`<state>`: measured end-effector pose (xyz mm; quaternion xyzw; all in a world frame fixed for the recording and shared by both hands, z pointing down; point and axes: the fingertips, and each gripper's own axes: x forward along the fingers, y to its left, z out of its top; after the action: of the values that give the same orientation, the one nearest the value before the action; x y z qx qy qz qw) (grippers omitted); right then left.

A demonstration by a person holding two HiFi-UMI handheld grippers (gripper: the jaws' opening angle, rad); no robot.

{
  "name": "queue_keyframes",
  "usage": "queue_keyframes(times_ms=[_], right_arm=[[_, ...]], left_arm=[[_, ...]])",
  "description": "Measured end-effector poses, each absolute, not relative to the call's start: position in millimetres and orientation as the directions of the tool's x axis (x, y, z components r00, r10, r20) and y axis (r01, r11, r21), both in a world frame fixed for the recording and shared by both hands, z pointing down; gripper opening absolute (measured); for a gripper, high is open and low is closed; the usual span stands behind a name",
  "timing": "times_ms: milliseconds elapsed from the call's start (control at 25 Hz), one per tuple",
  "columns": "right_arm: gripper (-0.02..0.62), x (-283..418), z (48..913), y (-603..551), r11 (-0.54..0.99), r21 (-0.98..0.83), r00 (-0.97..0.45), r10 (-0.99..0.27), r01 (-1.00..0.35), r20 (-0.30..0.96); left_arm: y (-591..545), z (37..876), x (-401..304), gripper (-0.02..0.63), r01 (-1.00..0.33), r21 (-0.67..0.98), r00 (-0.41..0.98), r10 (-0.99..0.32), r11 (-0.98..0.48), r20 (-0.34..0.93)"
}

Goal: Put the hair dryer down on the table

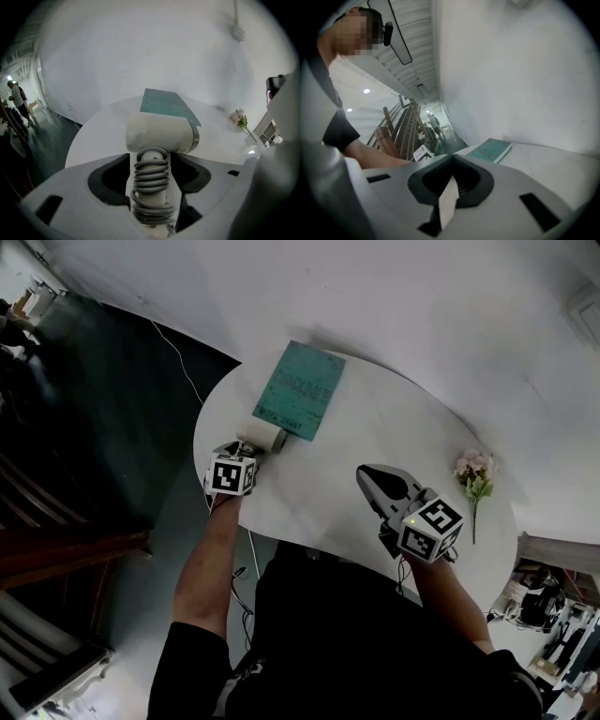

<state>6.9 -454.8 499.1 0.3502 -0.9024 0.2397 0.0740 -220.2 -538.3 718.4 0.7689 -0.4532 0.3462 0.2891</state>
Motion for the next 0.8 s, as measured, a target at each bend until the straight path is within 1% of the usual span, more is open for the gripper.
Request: queue_keyframes(times_ms=[160,400,520,640,800], right_arm=[[0.006,22,495,-444,0.642,-0.379,-0.744,-0.603,-0.666,0.287],[0.006,73,475,-444,0.614,-0.349,-0.701,-0.672,-0.708,0.24],[0.006,85,471,-435,0.619,-0.346,-0.703,-0.674,-0.705,0.226],[0.006,88,469,-423,0.631,-0.354,-0.716,-0.665,-0.69,0.211],[0.006,87,465,-408,0.653,-0.364,-0.74,-0.643,-0.664,0.197]], left_arm=[[-531,703,-222,0.284,-0.908,0.109,0.334,-0.541,-0.404,0.772],[-505,677,-219,0.293,-0.926,0.057,0.29,-0.606,-0.374,0.74],[-490,662,-215,0.295,-0.933,0.051,0.281,-0.634,-0.355,0.72],[-478,649,-216,0.295,-0.949,0.015,0.235,-0.671,-0.316,0.703],[-461,619,-206,0.301,-0.964,0.08,0.244,-0.727,-0.253,0.642]])
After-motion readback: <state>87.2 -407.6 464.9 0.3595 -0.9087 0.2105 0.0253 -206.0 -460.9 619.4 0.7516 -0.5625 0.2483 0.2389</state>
